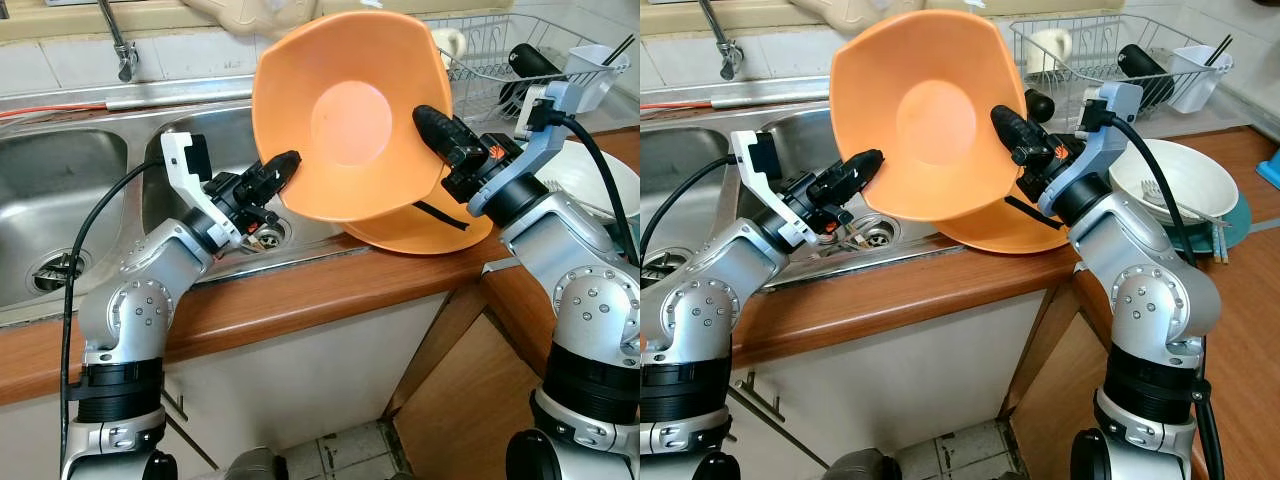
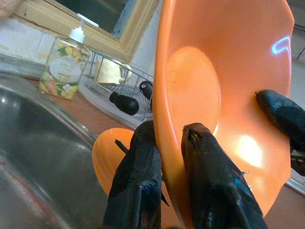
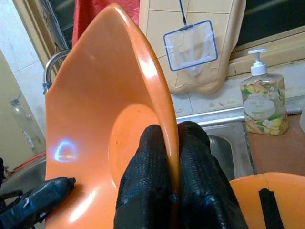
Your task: Kitchen organization
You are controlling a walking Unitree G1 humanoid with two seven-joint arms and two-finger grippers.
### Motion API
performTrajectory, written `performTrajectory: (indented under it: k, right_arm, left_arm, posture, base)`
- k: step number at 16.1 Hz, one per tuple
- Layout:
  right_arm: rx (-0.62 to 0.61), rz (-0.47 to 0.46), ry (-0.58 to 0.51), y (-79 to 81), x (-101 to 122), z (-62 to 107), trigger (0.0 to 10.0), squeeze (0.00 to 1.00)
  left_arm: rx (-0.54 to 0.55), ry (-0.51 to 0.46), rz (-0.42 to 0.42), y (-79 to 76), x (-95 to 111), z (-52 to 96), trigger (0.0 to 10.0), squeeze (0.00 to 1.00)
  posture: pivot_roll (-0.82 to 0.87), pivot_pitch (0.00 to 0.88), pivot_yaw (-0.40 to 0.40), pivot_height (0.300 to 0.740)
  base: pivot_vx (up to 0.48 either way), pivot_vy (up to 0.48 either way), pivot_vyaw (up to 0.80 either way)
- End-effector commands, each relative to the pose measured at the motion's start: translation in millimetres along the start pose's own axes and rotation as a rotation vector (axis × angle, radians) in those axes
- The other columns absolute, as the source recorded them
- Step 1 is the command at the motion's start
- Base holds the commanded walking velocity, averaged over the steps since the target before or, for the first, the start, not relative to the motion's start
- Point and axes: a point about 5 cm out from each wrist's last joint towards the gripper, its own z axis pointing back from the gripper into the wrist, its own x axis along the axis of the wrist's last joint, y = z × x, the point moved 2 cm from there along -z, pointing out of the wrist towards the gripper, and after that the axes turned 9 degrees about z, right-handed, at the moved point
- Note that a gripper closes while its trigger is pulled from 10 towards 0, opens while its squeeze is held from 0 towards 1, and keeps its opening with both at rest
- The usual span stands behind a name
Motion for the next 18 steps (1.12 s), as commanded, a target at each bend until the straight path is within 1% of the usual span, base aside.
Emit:
performTrajectory:
  k: [1,9,10,11,12,14,15,16,18]
  right_arm:
    - [0.002,0.001,-0.051,-1.0,10.4,2.2,0.0,0.00]
    - [0.000,-0.006,-0.049,-0.5,8.9,1.7,0.0,0.00]
    - [0.026,-0.015,-0.018,9.6,-2.4,-5.1,0.0,0.00]
    - [0.026,-0.015,-0.018,9.6,-2.4,-5.1,0.0,0.00]
    - [0.040,-0.009,0.000,14.4,-7.5,-8.1,1.9,0.00]
    - [0.046,0.010,0.014,15.7,-9.0,-8.3,4.4,0.00]
    - [0.047,0.014,0.017,16.0,-9.3,-8.3,4.7,0.00]
    - [0.044,0.026,0.026,16.3,-10.5,-8.2,10.0,0.00]
    - [0.031,0.047,0.040,15.7,-13.1,-8.6,10.0,0.00]
  left_arm:
    - [0.020,-0.005,-0.018,1.9,3.7,1.7,0.0,0.00]
    - [0.020,-0.012,-0.018,1.8,4.4,1.8,0.0,0.00]
    - [0.078,-0.066,-0.037,0.2,11.4,5.6,0.0,0.00]
    - [0.078,-0.066,-0.037,0.2,11.4,5.6,0.0,0.00]
    - [0.111,-0.084,-0.059,-0.7,13.9,6.3,0.0,0.00]
    - [0.123,-0.080,-0.081,-0.7,13.2,4.0,0.0,0.00]
    - [0.123,-0.080,-0.084,-1.1,13.2,3.4,0.0,0.00]
    - [0.123,-0.079,-0.087,-2.0,13.2,2.1,0.0,0.00]
    - [0.132,-0.088,-0.089,-3.6,15.0,1.4,0.0,0.00]
  posture:
    - [0.00,0.000,0.039,0.716]
    - [0.00,0.000,0.039,0.716]
    - [0.04,0.000,0.032,0.716]
    - [0.04,0.000,0.032,0.716]
    - [0.04,0.000,0.028,0.716]
    - [0.04,0.000,0.031,0.716]
    - [0.04,0.000,0.031,0.716]
    - [0.04,0.000,0.032,0.716]
    - [0.04,0.000,0.031,0.716]
  base:
    - [0.000,0.000,0.00]
    - [0.000,0.000,0.00]
    - [0.000,0.000,0.00]
    - [0.000,0.000,0.00]
    - [0.000,0.000,0.00]
    - [0.000,0.000,0.00]
    - [0.000,0.000,0.00]
    - [0.000,0.000,0.00]
    - [0.000,0.000,0.00]
